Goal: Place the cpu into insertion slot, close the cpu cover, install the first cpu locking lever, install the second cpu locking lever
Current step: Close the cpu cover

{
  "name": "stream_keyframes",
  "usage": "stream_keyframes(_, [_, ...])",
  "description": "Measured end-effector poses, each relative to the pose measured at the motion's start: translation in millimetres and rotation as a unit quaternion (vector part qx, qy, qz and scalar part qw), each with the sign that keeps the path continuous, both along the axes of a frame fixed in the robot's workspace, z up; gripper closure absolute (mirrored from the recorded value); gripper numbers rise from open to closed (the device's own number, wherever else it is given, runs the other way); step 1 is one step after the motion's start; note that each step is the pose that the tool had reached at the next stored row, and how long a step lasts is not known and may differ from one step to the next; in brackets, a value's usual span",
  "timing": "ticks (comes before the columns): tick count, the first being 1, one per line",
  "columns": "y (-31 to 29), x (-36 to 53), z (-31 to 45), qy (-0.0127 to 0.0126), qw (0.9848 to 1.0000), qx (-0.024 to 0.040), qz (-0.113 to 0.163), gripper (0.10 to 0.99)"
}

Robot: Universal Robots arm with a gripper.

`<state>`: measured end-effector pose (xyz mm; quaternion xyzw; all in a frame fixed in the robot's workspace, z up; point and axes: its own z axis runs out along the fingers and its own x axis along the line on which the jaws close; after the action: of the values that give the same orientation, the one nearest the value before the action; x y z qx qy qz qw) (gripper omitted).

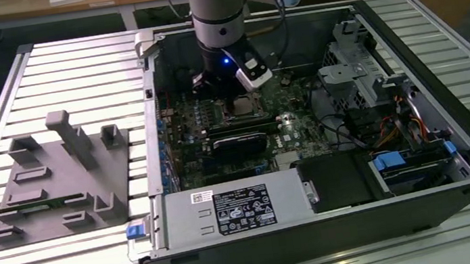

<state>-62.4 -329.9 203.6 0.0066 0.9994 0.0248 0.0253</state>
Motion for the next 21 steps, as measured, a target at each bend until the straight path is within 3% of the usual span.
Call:
stream_keyframes(13, [-0.1,-2.6,-5.9,0.0003,1.0,-0.0004,0.003,0.98])
stream_keyframes(21, [0.2,-2.6,-5.2,-0.0004,1.0,0.0006,0.002,0.98])
